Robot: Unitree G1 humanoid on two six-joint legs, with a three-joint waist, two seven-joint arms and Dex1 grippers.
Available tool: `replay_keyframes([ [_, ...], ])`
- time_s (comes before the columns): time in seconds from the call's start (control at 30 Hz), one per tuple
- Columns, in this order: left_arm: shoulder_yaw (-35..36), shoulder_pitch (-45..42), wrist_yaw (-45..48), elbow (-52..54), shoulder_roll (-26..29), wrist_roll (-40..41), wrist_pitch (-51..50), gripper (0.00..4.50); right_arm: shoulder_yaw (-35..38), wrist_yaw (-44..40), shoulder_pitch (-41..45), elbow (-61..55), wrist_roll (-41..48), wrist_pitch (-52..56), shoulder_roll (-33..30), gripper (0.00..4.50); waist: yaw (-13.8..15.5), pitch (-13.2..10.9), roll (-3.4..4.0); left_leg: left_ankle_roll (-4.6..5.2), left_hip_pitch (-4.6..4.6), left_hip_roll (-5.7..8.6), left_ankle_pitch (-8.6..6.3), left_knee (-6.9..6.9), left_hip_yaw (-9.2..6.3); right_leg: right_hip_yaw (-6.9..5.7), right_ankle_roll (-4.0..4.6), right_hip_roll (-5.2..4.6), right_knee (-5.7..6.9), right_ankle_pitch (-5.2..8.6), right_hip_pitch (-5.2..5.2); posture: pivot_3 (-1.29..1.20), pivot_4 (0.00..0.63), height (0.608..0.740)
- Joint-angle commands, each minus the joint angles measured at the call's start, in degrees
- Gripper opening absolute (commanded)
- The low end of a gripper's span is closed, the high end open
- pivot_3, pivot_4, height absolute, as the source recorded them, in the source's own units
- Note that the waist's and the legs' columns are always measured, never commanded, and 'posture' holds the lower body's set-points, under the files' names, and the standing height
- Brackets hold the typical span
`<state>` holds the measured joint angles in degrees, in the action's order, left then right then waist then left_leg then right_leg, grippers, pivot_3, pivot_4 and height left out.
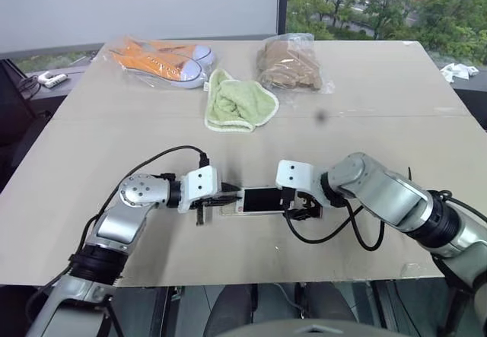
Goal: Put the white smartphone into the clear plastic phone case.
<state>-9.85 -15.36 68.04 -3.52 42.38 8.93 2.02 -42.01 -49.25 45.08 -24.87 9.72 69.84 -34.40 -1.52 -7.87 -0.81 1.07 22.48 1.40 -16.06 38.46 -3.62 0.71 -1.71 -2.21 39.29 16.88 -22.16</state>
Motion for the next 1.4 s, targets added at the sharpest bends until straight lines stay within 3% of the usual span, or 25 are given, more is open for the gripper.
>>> replay_keyframes([
  [0.03, -2.1, 0.9, -0.4, -1.5, -0.3, -2.2, -2.2, 0.08, 0.3, -0.4, 1.3, -2.3, 1.3, -0.7, 0.7, 2.93, 0.2, 0.0, 0.0, 0.0, 0.0, 0.0, 0.0, 0.0, -0.01, -0.01, 0.0, 0.0, 0.0, 0.0, 0.01, 0.0, 0.15, 0.74],
  [0.63, -5.9, -0.5, -1.2, 0.6, -1.1, -5.9, -7.9, 0.08, 0.2, -2.4, 1.1, -1.2, 2.3, -2.1, 0.9, 2.93, 0.8, 0.0, 0.21, 0.07, -0.53, 0.0, -0.04, -0.13, -0.04, -0.05, -0.01, 0.01, -0.29, 0.0, 0.61, 0.0, 0.15, 0.74],
  [0.67, -5.8, -0.4, -1.2, 0.9, -1.0, -5.9, -8.1, 0.0, 0.4, -2.6, 0.9, -1.1, 2.5, -2.4, 1.0, 3.98, 0.8, 0.0, 0.21, 0.07, -0.53, 0.0, -0.04, -0.13, -0.04, -0.05, -0.01, 0.01, -0.29, 0.0, 0.61, 0.0, 0.15, 0.74],
  [0.7, -5.7, -0.2, -1.1, 1.2, -0.9, -5.8, -8.3, 0.0, 0.5, -2.8, 0.8, -1.2, 2.6, -2.5, 1.0, 4.39, 0.8, 0.0, 0.22, 0.07, -0.53, 0.0, -0.04, -0.13, -0.04, -0.05, -0.01, 0.01, -0.3, 0.0, 0.61, 0.0, 0.15, 0.74],
  [0.73, -5.6, -0.1, -1.2, 1.4, -0.8, -5.9, -8.4, 0.0, 0.5, -2.7, 0.7, -1.4, 2.7, -2.7, 1.0, 4.46, 0.8, 0.0, 0.22, 0.06, -0.53, 0.0, -0.04, -0.15, -0.05, -0.06, -0.01, 0.02, -0.29, 0.0, 0.61, 0.0, 0.15, 0.74],
  [1.23, -4.9, 0.7, -1.2, 3.4, -0.1, -5.1, -10.6, 0.0, 6.3, 0.6, 0.8, -2.5, 3.8, -2.1, -2.5, 4.46, 0.8, 0.0, 0.26, 0.07, -0.5, 0.0, -0.05, -0.2, -0.1, -0.1, 0.0, -0.02, -0.39, 0.01, 0.61, 0.0, 0.15, 0.74],
  [1.4, -4.1, 1.3, -1.6, 3.8, 0.4, -5.1, -11.4, 0.0, 6.8, 1.9, 1.3, -1.5, 3.6, -4.4, -0.9, 4.46, 0.8, 0.0, 0.28, 0.07, -0.5, -0.01, -0.05, -0.24, -0.09, -0.08, 0.0, -0.03, -0.43, 0.01, 0.6, 0.0, 0.15, 0.74],
])
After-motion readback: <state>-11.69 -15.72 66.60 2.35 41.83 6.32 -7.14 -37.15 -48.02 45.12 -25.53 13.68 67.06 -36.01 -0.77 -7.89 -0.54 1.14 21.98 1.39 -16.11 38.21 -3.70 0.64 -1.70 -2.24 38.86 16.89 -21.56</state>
